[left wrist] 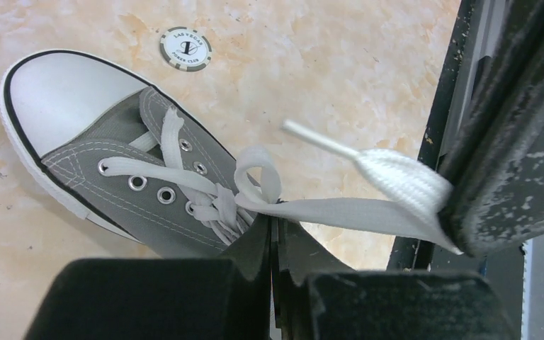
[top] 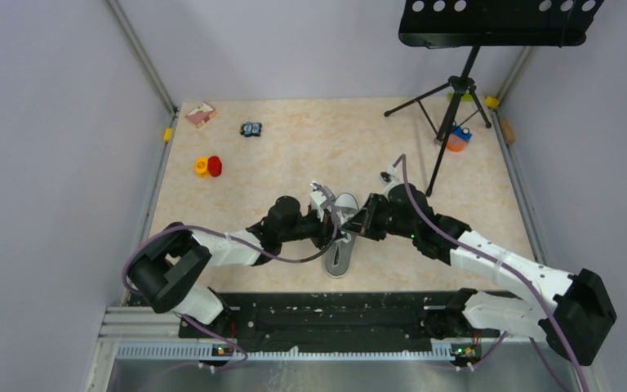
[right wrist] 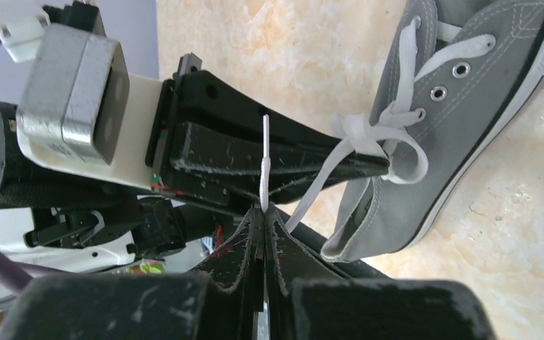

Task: Tie the shoes
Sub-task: Wrap the shoelace around the shoelace.

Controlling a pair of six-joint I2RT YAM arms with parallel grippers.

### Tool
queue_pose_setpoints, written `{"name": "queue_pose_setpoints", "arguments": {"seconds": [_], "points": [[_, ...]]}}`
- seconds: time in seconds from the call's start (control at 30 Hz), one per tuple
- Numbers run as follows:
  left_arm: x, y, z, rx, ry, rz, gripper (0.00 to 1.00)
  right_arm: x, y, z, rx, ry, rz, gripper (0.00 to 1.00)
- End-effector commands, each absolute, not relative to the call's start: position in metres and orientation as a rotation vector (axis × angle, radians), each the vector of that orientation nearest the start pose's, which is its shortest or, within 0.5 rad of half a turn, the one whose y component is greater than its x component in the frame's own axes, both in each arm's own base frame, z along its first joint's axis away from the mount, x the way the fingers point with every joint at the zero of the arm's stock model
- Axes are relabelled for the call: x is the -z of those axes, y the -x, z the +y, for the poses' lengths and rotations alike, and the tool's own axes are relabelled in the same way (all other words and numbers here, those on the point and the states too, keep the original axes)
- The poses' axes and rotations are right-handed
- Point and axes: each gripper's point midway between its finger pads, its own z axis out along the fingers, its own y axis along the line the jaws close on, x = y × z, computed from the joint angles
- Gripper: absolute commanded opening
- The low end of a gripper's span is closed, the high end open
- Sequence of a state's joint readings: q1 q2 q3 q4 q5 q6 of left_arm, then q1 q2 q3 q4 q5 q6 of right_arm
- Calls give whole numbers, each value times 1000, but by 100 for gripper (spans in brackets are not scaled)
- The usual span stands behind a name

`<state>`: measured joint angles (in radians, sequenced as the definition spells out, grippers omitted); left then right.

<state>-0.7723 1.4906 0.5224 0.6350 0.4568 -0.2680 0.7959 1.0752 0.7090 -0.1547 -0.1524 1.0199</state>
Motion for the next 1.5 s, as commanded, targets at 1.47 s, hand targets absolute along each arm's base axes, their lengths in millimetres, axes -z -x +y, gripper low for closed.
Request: {"name": "queue_pose_setpoints", "arguments": {"seconds": [1.47], "points": [[-118,-223,-317,1174,-746,1791,0,-124,-157,268,-1184,-150,2464,0]]}}
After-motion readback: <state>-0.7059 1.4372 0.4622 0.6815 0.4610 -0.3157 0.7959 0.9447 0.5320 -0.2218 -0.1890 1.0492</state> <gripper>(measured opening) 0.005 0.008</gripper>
